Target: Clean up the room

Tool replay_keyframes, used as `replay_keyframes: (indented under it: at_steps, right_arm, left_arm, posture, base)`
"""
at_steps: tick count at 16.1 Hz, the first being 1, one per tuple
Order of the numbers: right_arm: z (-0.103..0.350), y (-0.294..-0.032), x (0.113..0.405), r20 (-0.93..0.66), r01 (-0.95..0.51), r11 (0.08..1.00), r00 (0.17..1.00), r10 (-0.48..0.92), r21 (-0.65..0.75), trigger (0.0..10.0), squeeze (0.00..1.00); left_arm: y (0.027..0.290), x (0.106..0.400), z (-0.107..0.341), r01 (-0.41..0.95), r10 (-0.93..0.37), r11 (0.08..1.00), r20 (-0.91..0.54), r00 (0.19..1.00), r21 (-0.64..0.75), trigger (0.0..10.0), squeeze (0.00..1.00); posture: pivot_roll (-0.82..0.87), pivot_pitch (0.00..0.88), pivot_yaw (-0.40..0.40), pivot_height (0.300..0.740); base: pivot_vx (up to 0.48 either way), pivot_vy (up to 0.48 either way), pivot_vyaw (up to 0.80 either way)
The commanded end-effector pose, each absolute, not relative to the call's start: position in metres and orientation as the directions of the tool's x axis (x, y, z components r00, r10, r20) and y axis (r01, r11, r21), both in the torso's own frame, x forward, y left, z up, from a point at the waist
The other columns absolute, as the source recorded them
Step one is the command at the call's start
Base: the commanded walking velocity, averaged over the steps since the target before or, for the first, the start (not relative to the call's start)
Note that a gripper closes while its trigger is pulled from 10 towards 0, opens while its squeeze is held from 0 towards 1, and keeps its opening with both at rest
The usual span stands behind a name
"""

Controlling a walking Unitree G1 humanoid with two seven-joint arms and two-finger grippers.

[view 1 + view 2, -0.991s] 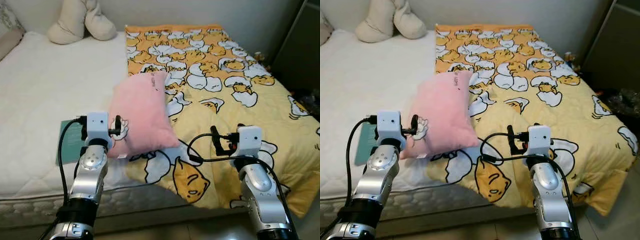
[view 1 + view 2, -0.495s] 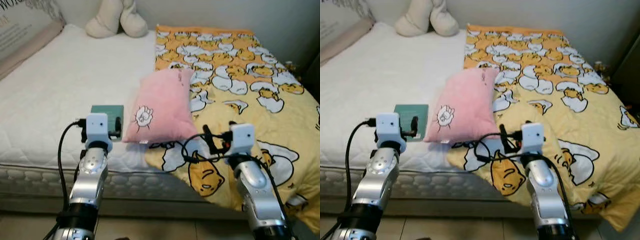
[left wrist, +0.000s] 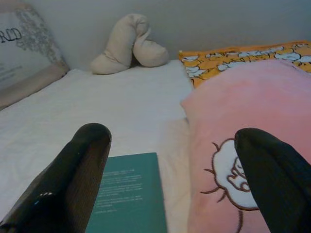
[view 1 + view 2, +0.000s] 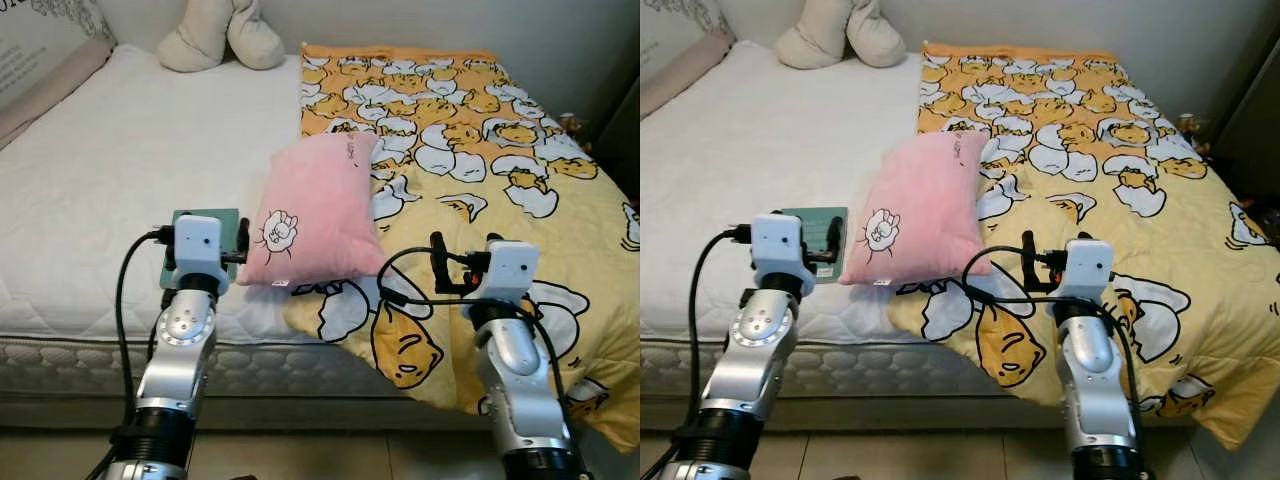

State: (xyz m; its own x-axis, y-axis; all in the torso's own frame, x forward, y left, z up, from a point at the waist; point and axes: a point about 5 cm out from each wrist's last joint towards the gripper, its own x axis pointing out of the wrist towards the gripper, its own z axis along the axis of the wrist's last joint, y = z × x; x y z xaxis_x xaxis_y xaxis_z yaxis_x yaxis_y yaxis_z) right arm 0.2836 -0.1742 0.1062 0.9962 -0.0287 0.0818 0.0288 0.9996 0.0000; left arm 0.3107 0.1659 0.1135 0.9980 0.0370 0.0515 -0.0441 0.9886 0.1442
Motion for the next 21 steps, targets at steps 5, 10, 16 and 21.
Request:
replay_keyframes:
  at_steps: [5,10,16,21]
  right_arm:
    - [0.088,-0.193,0.262,0.093,0.119,0.992,0.989,-0.116,-0.027,10.0,0.14]
    - [0.084,-0.196,0.255,0.067,0.104,0.988,0.993,-0.096,-0.117,10.0,0.13]
    - [0.098,-0.185,0.270,0.100,0.044,0.992,0.994,-0.032,-0.118,10.0,0.13]
    - [0.096,-0.172,0.273,0.083,0.000,0.995,0.996,0.008,-0.101,10.0,0.14]
  left_arm:
    - [0.171,0.275,0.108,0.098,-0.117,0.975,0.082,0.990,0.201,10.0,0.00]
    - [0.170,0.277,0.108,0.061,-0.075,0.982,0.074,0.994,0.178,10.0,0.00]
    - [0.167,0.290,0.114,0.017,-0.024,0.996,0.078,0.997,0.093,10.0,0.00]
    - [0.171,0.297,0.114,-0.029,0.025,0.997,0.060,0.998,0.068,10.0,0.00]
  posture:
    - [-0.04,0.000,-0.001,0.740]
    - [-0.04,0.000,-0.010,0.740]
    - [-0.05,0.000,0.000,0.740]
    - [-0.04,0.000,0.004,0.740]
  base:
    - [0.000,0.000,0.00]
    - [0.000,0.000,0.00]
    - [0.423,0.000,0.00]
    - [0.472,0.000,0.00]
